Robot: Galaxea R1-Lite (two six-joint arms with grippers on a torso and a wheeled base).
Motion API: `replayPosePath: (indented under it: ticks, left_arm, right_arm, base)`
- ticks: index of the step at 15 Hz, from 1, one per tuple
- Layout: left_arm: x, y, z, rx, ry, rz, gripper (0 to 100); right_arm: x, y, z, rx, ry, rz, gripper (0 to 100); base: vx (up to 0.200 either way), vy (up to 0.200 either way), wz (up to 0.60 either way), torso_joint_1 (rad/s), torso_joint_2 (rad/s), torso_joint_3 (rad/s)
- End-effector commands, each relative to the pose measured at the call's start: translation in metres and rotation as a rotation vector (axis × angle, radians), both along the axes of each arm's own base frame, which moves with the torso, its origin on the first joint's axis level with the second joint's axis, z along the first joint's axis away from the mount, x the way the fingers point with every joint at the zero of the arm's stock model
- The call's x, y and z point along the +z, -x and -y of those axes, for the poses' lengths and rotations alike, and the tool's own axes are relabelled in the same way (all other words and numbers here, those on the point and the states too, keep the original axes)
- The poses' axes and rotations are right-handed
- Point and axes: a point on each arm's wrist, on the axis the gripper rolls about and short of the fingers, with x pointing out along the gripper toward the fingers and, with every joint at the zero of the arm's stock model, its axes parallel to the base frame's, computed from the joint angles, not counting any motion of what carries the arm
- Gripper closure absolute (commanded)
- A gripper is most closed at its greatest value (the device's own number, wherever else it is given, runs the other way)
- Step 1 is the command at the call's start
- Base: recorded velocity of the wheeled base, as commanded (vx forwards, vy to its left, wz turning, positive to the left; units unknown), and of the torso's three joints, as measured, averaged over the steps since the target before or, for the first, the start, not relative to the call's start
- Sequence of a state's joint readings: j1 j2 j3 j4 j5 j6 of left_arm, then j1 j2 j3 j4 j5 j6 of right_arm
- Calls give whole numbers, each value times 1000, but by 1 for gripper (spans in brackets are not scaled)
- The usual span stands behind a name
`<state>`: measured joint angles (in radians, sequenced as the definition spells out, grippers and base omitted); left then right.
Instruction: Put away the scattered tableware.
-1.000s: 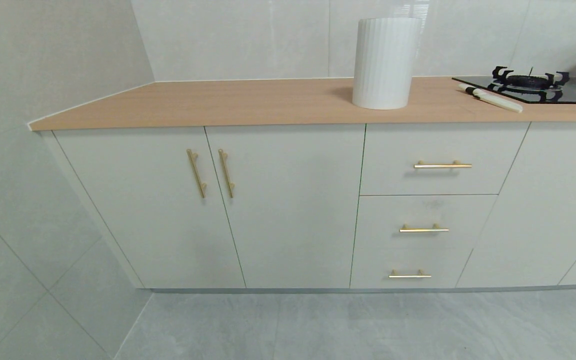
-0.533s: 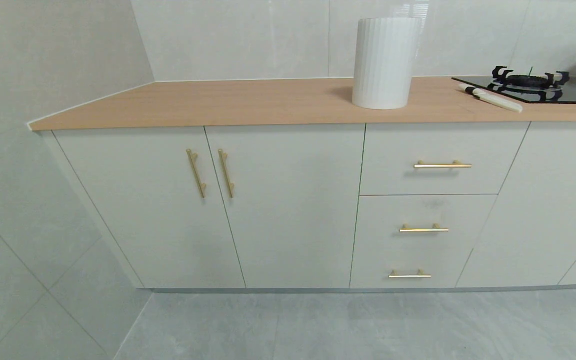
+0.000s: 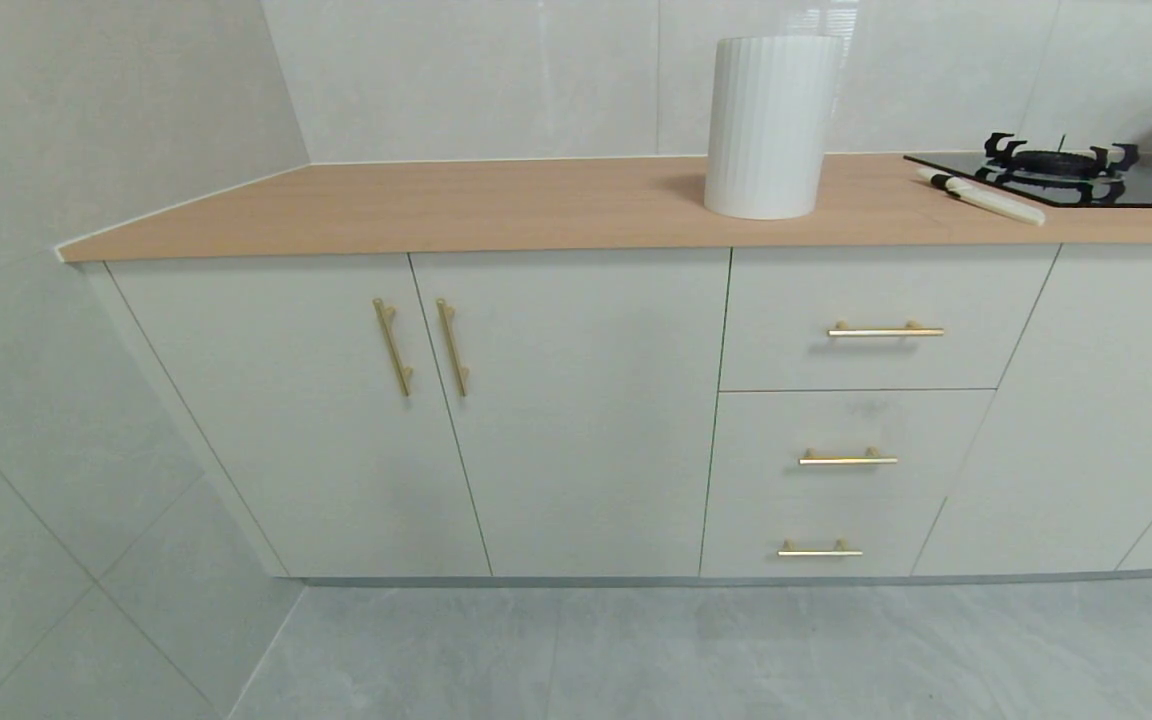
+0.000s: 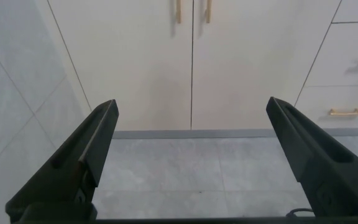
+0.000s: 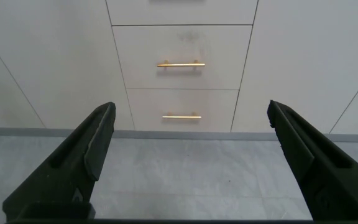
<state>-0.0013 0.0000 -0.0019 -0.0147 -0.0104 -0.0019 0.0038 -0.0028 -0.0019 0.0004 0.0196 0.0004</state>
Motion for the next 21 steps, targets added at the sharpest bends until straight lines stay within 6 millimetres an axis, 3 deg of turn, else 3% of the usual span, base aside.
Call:
replayPosePath:
  ticks: [1, 16, 21]
  left_arm:
    - [0, 0, 0, 1, 1, 2, 0]
    - [0, 0, 0, -1, 1, 2, 0]
    - [0, 0, 0, -1, 0, 2, 0]
  right_arm:
    - [0, 0, 0, 1, 0, -4, 0]
    - [0, 0, 0, 1, 2, -4, 0]
    - [0, 0, 0, 1, 4, -4, 0]
  base:
    - [200, 0, 0, -7, -2, 7]
    - [200, 0, 0, 1, 1, 5]
    - [0, 0, 0, 0, 0, 0]
